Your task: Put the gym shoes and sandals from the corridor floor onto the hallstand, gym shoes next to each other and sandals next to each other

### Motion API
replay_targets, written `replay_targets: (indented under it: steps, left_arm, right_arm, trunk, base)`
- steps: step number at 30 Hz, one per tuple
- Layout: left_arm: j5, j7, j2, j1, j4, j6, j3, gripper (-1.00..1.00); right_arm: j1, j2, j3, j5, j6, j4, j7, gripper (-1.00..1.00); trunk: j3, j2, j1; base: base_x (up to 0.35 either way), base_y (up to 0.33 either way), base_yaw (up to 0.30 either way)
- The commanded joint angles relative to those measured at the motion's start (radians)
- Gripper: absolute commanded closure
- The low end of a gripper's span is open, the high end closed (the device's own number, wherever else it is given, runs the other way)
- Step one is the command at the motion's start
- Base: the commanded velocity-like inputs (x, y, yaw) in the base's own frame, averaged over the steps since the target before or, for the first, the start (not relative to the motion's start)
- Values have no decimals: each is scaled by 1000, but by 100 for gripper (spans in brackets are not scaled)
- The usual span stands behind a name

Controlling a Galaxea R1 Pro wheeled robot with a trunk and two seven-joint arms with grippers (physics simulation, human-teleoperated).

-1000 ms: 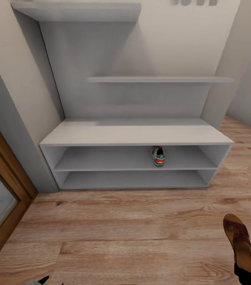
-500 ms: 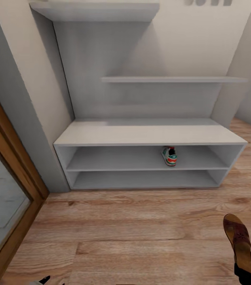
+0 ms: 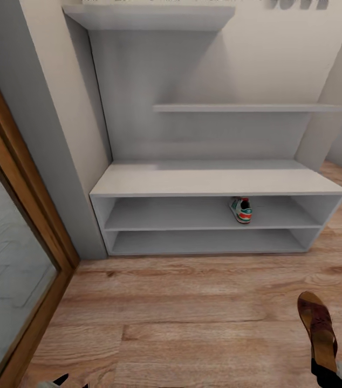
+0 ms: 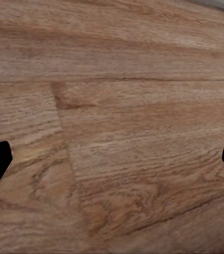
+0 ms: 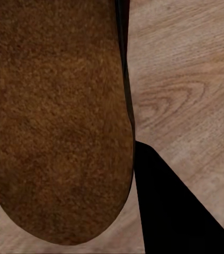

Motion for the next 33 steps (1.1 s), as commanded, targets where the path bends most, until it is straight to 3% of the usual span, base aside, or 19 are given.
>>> replay_targets:
  steps: [1,6,7,9,10,11,12,15,17,19,21,23,25,29,33]
  left_arm:
    - [-9,-4,-1,-1,-2,-4,6,-100]
    - [-9,-18,0,-1,-5,-4,-1,-100]
    - [-10,-114,5,-2,-6,-3,1,-100]
    - [-10,-178,6,-5,-6,1,2,-100]
    - [-11,-239,8,-17,-6,21,2,-100]
    - [-11,-243,8,-27,-7,35,2,-100]
    - [-13,-247,9,-49,-7,63,-2,-100]
    - [-16,-256,7,-70,-7,98,-7,-100]
    - [-18,-273,6,-75,-5,107,-9,-100]
    - [-21,-302,4,-77,2,110,-12,-100]
    - [-22,-313,4,-77,4,110,-12,-100]
    - [-22,-325,4,-75,6,109,-13,-100]
    - [-22,-328,4,-75,7,109,-14,-100]
    - [-25,-331,3,-73,8,108,-15,-100]
    - [-26,-332,4,-70,8,107,-14,-100]
  right_arm:
    - [-1,3,-9,6,-3,0,3,100]
    - [-1,6,-9,4,-2,-3,2,100]
    - [-1,7,-9,5,-2,-2,2,100]
    - [-2,8,-8,5,-2,1,3,100]
    - [-2,38,16,5,0,3,6,100]
    - [-2,61,45,8,2,-1,6,100]
    - [-2,95,105,12,5,-9,2,100]
    - [-6,152,219,16,36,-34,-1,100]
    - [-17,186,277,18,90,-51,-3,100]
    - [-51,231,333,18,204,-87,-19,100]
    - [-75,253,353,18,270,-109,-37,100]
    - [-132,303,383,18,401,-144,-93,100]
    - [-162,327,393,18,452,-153,-128,100]
    - [-271,400,409,16,545,-157,-272,100]
    - [-350,400,413,16,565,-146,-331,100]
  trunk:
    - [-1,0,-1]
    - [-1,0,-1]
    - [-1,0,-1]
    - [-1,0,-1]
    - [-1,0,-1]
    - [-1,0,-1]
    - [-1,0,-1]
    - [-1,0,-1]
    - [-1,0,-1]
    - [-1,0,-1]
    - [-1,0,-1]
    - [-1,0,-1]
    - [-1,0,-1]
    - [-1,0,-1]
    - [-1,0,-1]
  base:
    - [-109,100,0]
    - [-35,32,0]
    - [-2,1,0]
    - [-1,0,0]
    - [0,0,0]
    - [0,0,0]
    - [0,0,0]
    - [0,0,0]
    - [0,0,0]
    - [0,0,0]
    - [0,0,0]
    - [0,0,0]
    - [0,0,0]
    - [0,0,0]
    - [0,0,0]
